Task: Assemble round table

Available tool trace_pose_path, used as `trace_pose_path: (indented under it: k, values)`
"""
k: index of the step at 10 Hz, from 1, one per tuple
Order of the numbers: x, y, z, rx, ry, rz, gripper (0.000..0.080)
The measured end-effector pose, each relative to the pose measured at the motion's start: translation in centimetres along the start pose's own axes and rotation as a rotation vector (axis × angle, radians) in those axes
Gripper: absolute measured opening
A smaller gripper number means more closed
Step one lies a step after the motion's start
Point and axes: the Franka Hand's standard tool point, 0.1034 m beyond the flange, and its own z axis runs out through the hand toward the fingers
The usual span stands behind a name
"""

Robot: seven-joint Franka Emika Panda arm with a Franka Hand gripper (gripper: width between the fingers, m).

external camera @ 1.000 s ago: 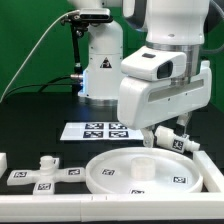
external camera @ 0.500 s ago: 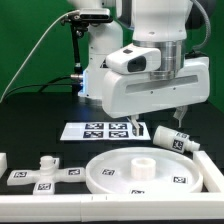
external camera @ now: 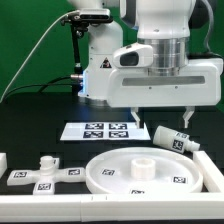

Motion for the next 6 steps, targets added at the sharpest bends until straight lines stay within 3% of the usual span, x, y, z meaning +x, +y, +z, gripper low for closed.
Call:
trace_pose_path:
  k: [2, 6]
  values:
    - [0.19, 0.13, -0.14, 0.039, -0.014, 0.183, 0.0648]
    - [-0.18, -0.47, 0.00, 0.054, -0.031, 0.415, 0.0648]
